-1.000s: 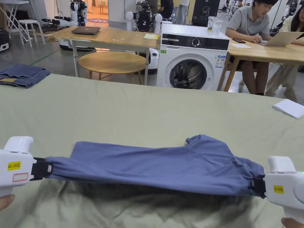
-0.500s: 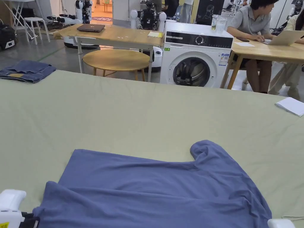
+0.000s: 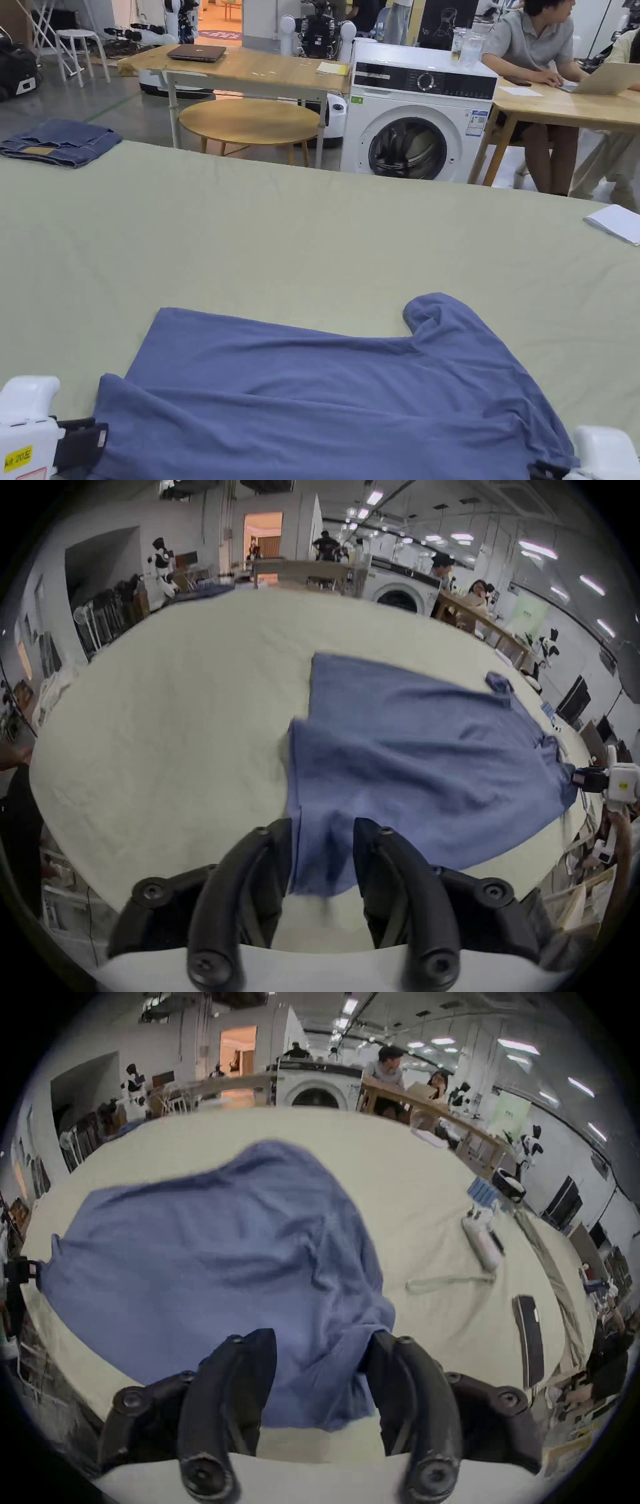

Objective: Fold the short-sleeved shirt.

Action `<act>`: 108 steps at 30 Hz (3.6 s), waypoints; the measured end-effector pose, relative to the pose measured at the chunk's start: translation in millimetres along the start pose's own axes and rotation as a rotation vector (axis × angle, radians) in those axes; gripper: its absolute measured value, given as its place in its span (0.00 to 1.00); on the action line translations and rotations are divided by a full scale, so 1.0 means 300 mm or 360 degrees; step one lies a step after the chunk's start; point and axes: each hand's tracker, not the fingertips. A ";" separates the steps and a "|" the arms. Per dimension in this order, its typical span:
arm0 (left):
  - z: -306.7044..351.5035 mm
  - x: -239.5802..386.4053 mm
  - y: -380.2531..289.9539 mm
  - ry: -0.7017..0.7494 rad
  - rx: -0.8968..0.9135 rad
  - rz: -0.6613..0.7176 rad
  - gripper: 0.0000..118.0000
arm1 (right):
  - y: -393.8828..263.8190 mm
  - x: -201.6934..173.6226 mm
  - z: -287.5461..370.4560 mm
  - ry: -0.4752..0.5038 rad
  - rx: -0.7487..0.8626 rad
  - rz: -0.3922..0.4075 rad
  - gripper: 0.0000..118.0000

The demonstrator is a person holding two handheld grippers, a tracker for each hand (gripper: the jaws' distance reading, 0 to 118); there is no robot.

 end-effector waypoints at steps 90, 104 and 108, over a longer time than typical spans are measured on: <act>-0.330 0.029 0.507 -0.0065 0.0095 -0.0076 0.00 | 0.702 -0.049 -0.826 0.0191 -0.0518 -0.0056 0.43; -0.222 0.018 0.485 -0.0076 0.0136 -0.0093 0.00 | 0.658 0.064 -0.453 0.0283 -0.0138 -0.0085 0.00; -0.144 -0.010 0.459 -0.0131 0.0190 -0.0044 0.00 | 0.589 0.107 -0.250 0.0275 -0.0044 -0.0062 0.00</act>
